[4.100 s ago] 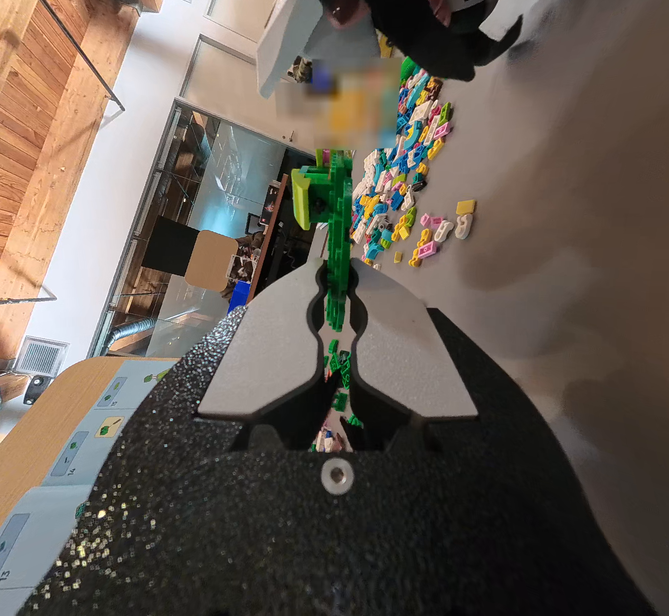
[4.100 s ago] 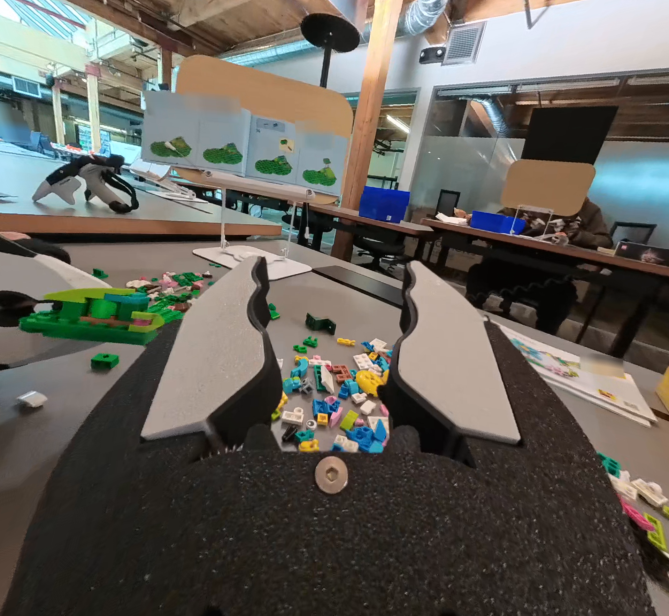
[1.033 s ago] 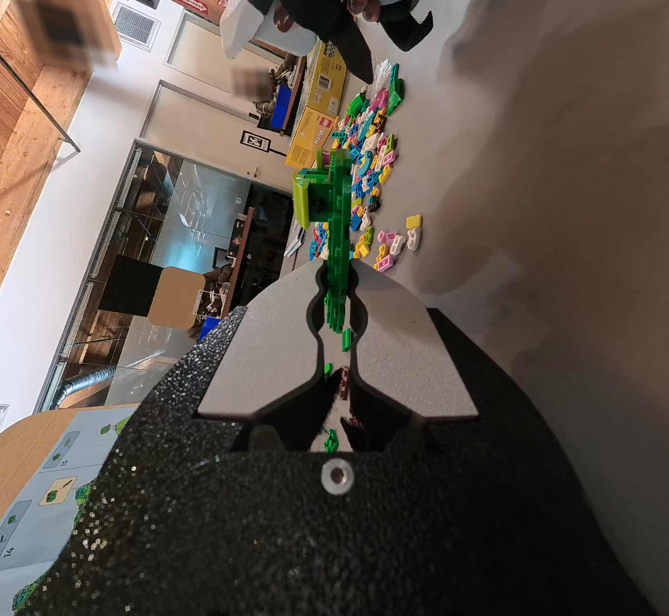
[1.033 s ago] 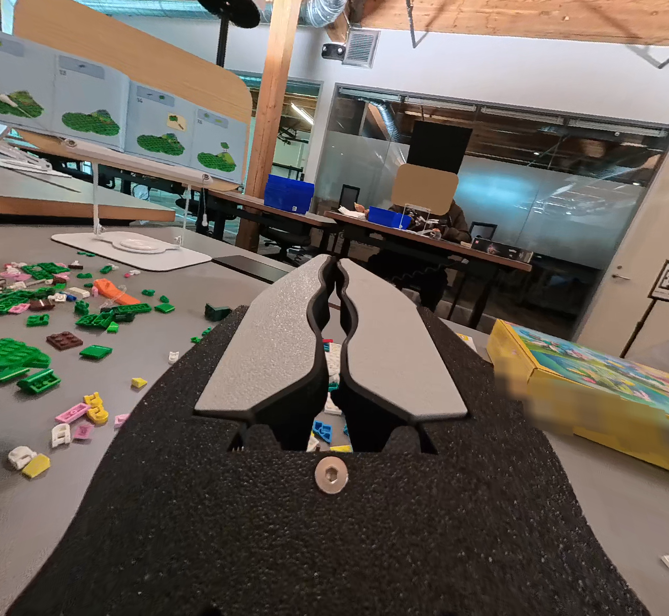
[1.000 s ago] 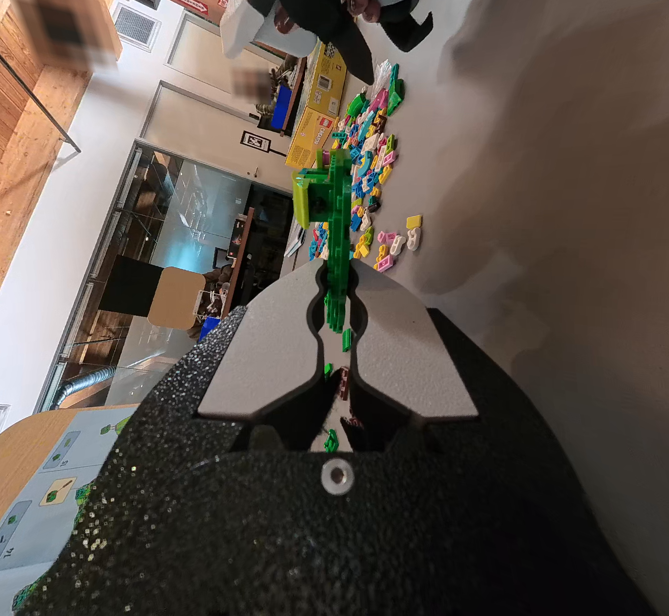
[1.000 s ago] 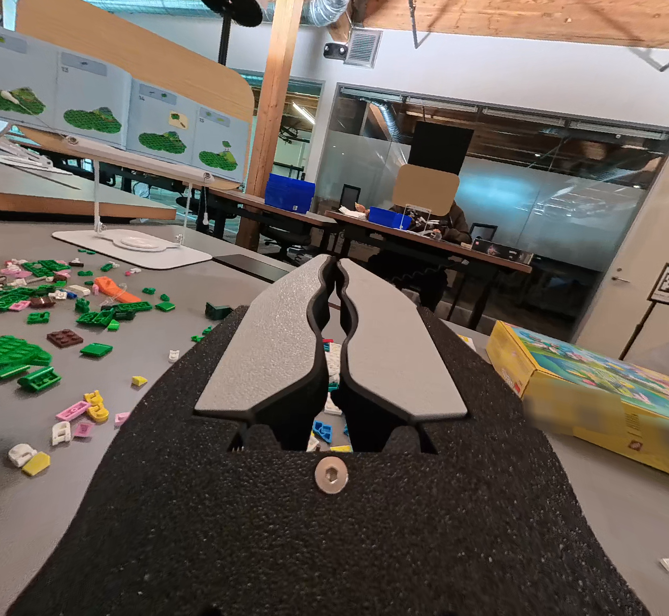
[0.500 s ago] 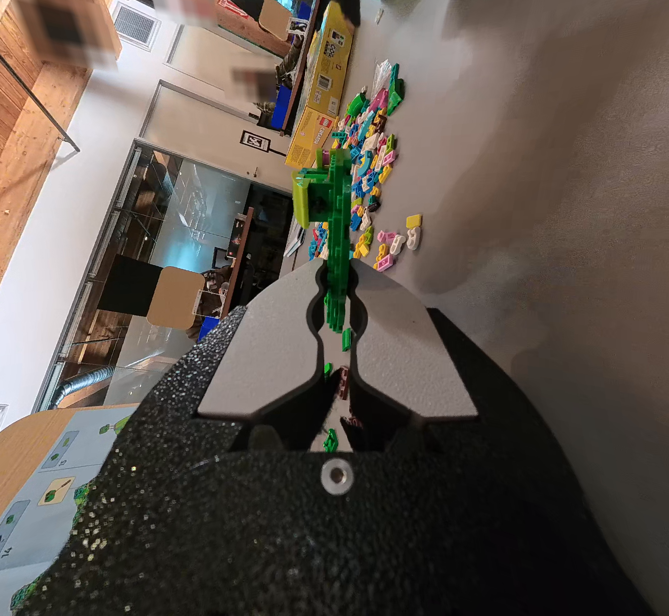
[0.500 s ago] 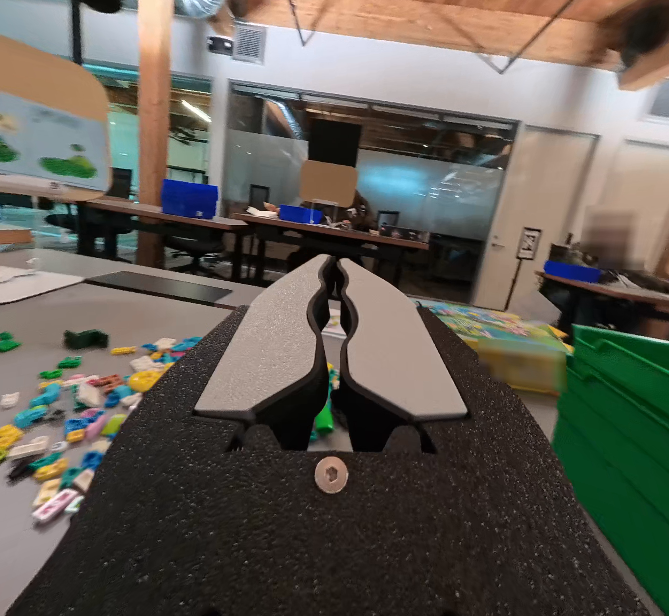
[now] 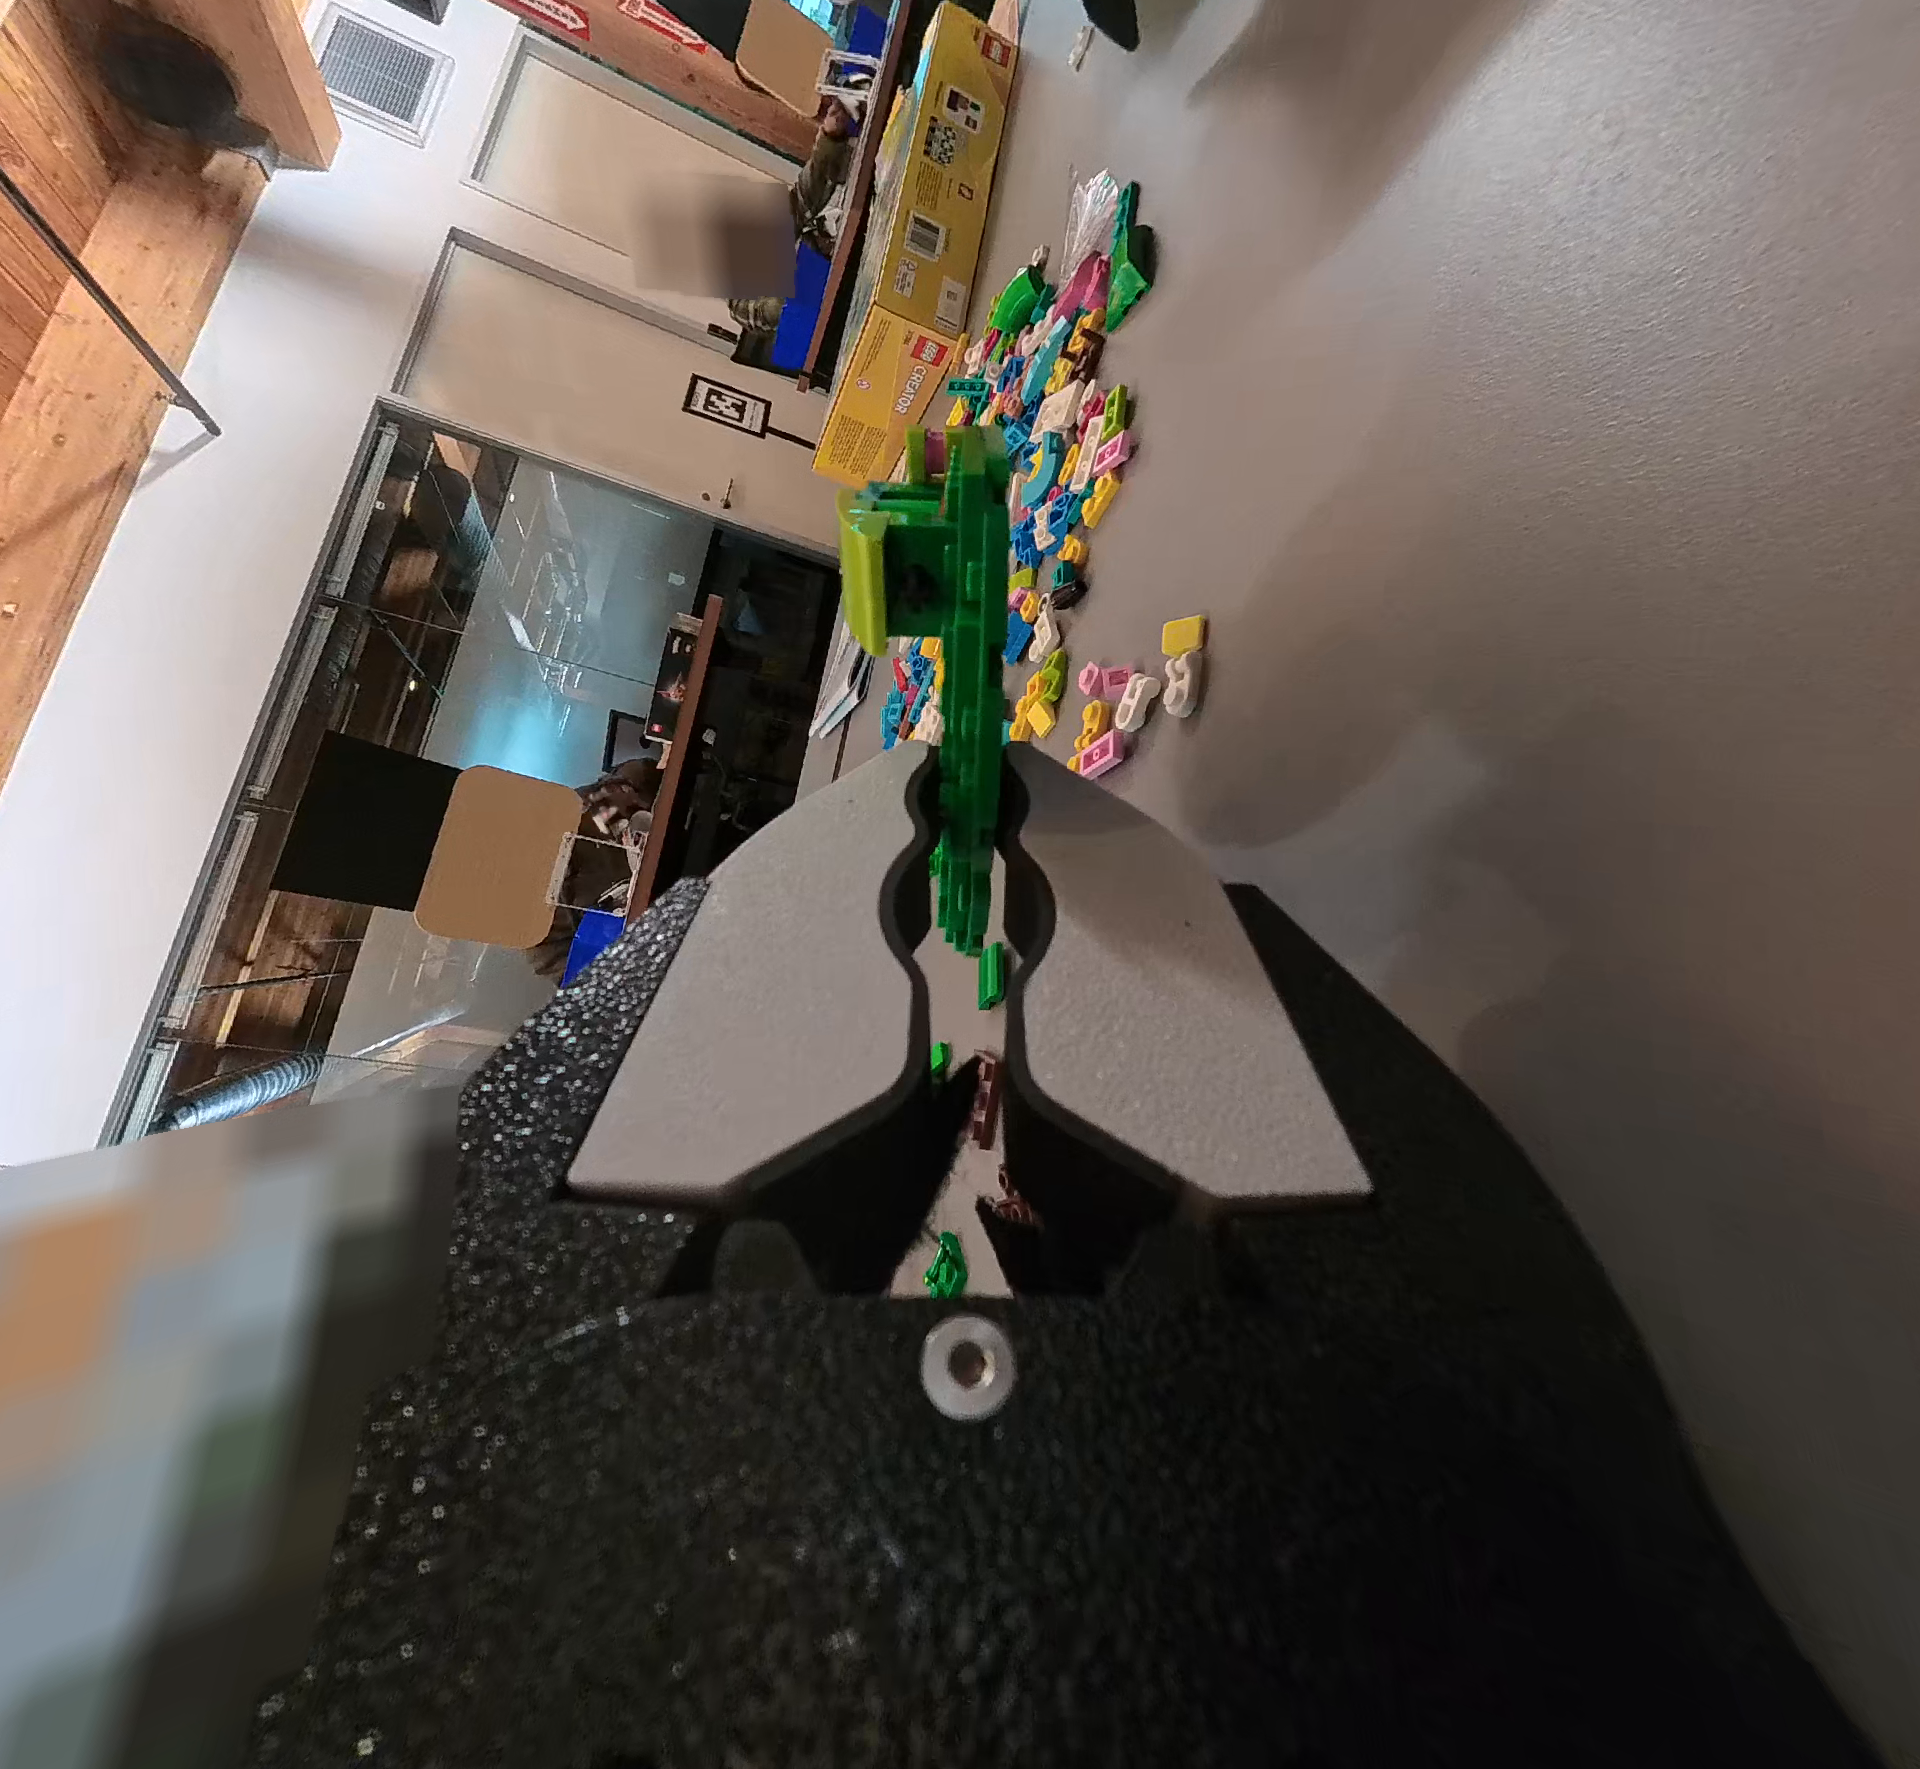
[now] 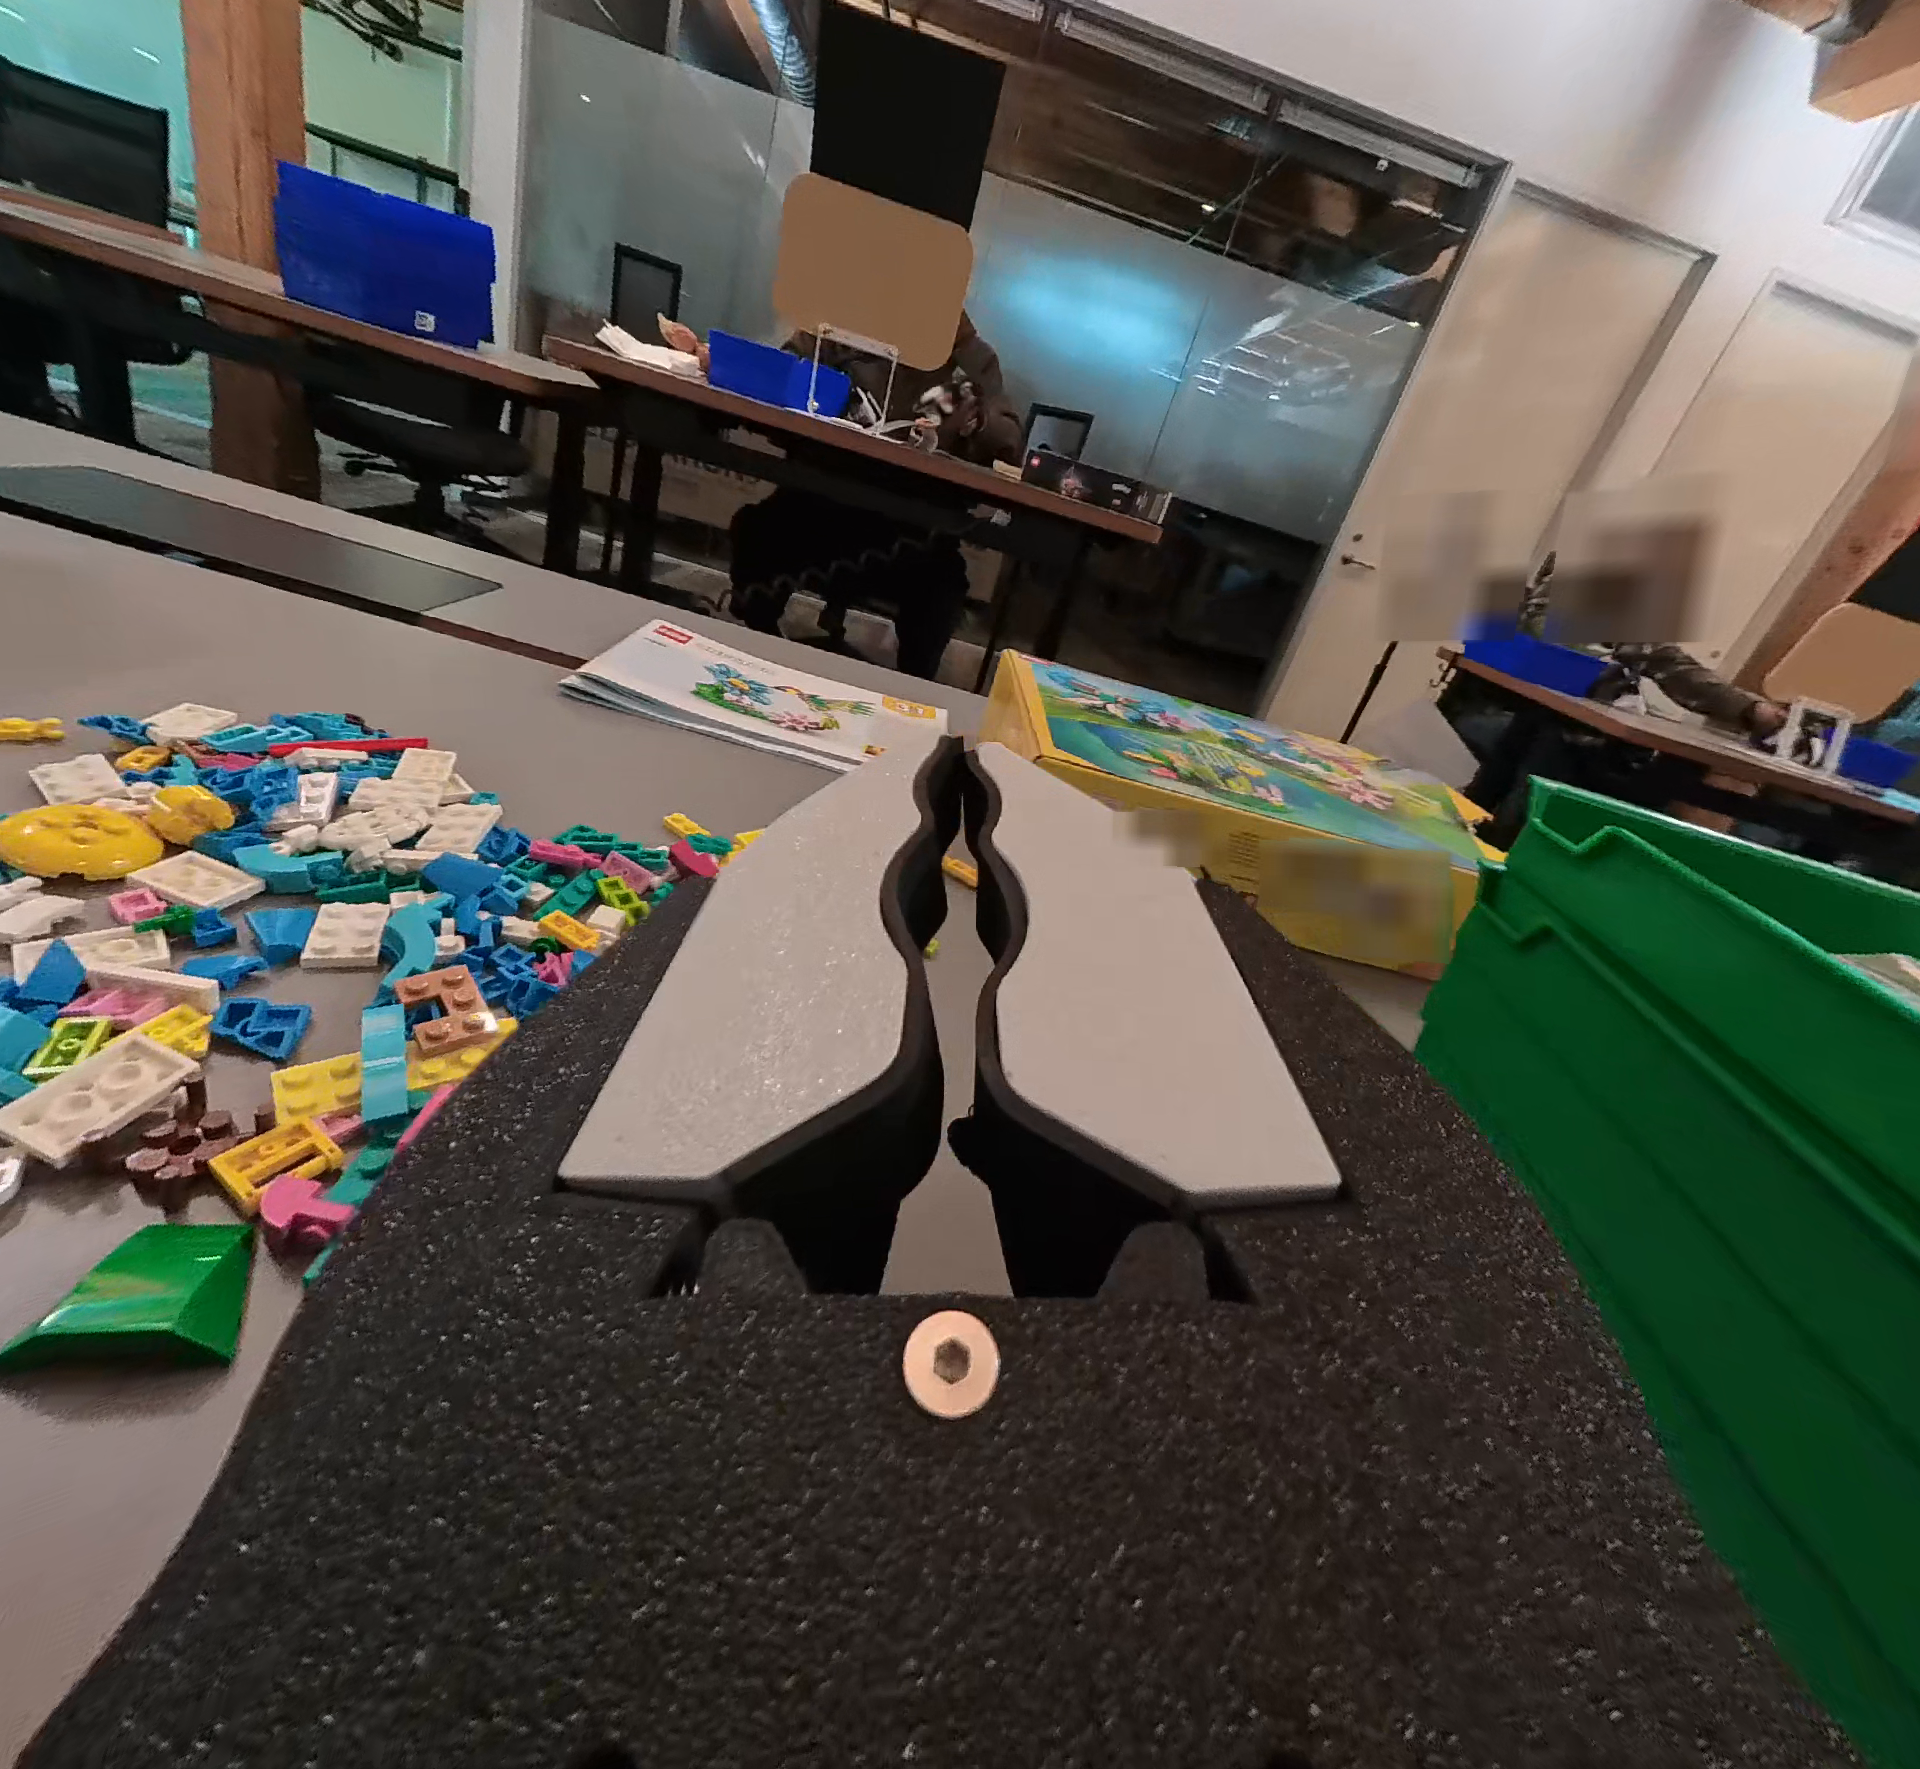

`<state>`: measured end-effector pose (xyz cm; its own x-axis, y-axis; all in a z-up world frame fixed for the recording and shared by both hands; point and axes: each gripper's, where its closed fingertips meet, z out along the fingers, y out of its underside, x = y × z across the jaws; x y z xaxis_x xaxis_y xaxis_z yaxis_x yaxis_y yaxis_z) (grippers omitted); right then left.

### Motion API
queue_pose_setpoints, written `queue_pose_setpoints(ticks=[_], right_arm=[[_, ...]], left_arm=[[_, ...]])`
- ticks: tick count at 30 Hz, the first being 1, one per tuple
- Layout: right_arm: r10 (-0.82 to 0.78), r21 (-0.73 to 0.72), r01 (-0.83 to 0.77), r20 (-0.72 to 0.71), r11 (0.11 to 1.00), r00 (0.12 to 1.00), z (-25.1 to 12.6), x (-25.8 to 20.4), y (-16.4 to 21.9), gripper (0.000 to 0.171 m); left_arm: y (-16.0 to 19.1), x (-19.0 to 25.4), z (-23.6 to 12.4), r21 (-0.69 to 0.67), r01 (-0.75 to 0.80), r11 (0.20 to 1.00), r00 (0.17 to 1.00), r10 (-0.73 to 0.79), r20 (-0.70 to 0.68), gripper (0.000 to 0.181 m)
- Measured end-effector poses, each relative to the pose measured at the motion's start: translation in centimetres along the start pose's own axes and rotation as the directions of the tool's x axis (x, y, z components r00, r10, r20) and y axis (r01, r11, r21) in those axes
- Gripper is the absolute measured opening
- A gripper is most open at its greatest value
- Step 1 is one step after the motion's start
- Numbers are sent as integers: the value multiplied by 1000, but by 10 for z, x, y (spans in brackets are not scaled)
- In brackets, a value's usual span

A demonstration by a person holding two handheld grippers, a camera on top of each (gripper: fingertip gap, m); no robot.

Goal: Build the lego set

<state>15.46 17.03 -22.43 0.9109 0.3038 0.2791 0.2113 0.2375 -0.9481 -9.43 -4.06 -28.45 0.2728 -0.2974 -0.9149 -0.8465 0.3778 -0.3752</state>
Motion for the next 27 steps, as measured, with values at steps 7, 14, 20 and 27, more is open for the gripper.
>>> queue_pose_setpoints(ticks=[7, 14, 20, 27], right_arm=[[-3, 7, 2, 46, 1000, 999, 1, -9, 1, 0], [21, 13, -23, 116, 1000, 993, 4, -18, -1, 0], [-89, -148, 206, 564, 967, 821, 54, -58, 15, 8], [-122, -86, 699, 962, 710, 243, 88, -84, 51, 22]], left_arm=[[0, 0, 0, -2, -1, 1000, 1000, 1, -2, 8], [-4, -12, -4, 6, -35, 999, 996, 34, 86, 8], [-5, -10, -3, 12, -36, 999, 996, 35, 77, 8], [0, -4, 1, -5, -34, 999, 999, 34, 33, 8]])
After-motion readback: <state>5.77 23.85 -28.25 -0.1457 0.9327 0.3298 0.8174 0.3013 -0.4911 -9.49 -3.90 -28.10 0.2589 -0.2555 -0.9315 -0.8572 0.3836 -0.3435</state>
